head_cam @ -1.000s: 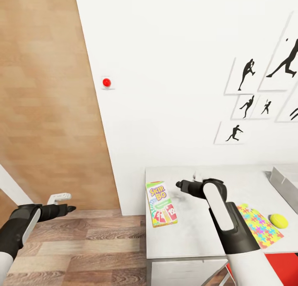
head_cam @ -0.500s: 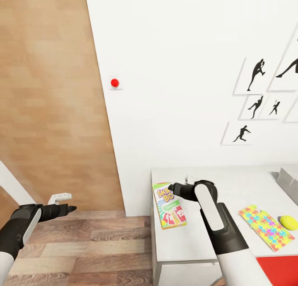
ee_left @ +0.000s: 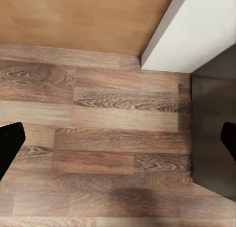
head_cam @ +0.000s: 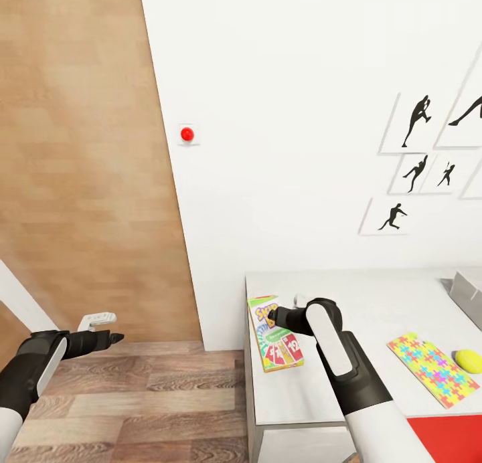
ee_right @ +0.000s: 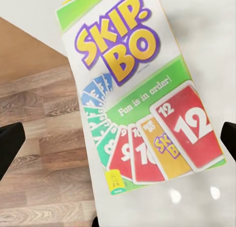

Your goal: Put all the toys in the child's room - the three board games (two on the bed and one on the table), the two jigsaw puzzles on the table, and the tennis ball on the table - inside the toy box on the table in the child's room.

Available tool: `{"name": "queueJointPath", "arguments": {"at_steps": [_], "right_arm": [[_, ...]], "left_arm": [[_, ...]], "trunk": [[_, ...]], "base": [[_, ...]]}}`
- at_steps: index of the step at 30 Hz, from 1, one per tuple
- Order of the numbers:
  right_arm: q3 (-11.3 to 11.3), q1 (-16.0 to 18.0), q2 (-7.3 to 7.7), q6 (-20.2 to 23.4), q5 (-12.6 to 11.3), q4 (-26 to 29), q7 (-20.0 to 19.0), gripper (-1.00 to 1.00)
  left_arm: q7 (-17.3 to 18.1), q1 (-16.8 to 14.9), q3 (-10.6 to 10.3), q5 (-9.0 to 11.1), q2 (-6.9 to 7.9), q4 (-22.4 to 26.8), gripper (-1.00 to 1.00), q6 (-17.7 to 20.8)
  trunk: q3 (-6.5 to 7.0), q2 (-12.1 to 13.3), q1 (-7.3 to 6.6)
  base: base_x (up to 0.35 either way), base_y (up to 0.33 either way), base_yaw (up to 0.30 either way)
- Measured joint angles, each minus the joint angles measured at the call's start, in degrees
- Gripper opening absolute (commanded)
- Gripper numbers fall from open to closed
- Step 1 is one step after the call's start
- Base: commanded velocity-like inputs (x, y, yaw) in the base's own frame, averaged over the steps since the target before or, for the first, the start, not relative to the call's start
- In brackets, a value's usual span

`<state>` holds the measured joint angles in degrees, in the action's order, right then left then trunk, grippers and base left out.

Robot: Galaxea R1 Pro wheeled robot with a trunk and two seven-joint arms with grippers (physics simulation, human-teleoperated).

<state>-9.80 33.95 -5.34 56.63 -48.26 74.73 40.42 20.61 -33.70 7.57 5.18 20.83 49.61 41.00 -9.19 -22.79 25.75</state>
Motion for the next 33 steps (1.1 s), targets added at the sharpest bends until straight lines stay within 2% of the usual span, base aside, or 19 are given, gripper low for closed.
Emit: {"name": "queueJointPath", "arguments": {"at_steps": [6,15,33], "right_arm": [[-0.01,0.0,0.05,-0.1,0.01,-0.06,0.02,1.0],[-0.17,0.0,0.63,-3.03,-0.05,0.05,-0.34,1.0],[-0.11,0.0,0.86,-3.38,-0.07,0.35,-0.58,1.0]], "left_arm": [[-0.05,0.0,0.0,0.0,0.0,0.0,1.0,0.0],[-0.08,0.0,0.0,0.01,-0.04,0.0,1.0,-0.08],[-0.09,0.0,0.0,0.0,0.0,0.0,1.0,-0.09]], "trunk": [[0.0,0.0,0.0],[0.0,0.0,0.0],[-0.19,0.0,0.0]], "base": [[0.003,0.0,0.0],[0.088,0.018,0.0],[0.02,0.025,0.0]]}}
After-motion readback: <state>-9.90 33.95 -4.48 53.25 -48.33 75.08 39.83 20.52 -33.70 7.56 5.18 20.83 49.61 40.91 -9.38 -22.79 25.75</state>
